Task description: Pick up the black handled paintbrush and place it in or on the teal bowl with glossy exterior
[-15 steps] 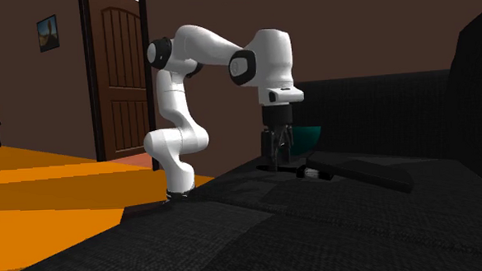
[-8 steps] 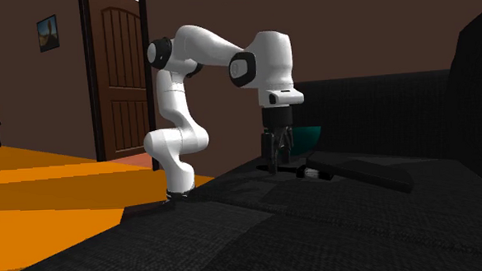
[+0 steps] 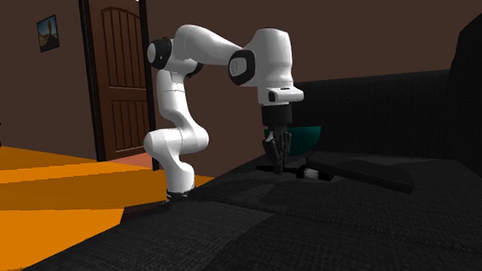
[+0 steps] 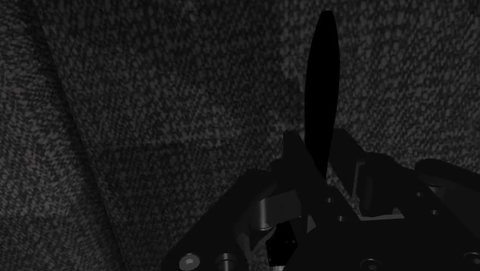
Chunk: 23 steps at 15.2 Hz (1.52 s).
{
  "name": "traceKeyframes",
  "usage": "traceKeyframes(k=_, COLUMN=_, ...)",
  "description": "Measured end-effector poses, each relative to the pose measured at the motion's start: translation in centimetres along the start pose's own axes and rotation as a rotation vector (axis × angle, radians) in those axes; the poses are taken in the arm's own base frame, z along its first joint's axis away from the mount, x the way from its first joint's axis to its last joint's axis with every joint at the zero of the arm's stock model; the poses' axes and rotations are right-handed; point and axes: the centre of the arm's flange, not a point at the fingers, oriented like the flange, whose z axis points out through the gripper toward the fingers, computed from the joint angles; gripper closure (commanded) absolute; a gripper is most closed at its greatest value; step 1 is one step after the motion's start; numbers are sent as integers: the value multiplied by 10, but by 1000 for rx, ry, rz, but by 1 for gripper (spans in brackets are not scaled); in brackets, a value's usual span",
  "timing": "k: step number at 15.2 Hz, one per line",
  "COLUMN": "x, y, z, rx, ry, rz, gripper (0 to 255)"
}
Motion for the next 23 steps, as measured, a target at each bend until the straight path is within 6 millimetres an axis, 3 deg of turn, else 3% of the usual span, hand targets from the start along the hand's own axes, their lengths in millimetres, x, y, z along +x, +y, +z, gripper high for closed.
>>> traceKeyframes(k=5, x=-1, y=-4, z=-7, rx=3, ry=-4, rz=-3, gripper=255)
traceKeyframes(k=23, x=1, y=-6, z=-100, rx=4, ry=-5, rz=-4, gripper=255)
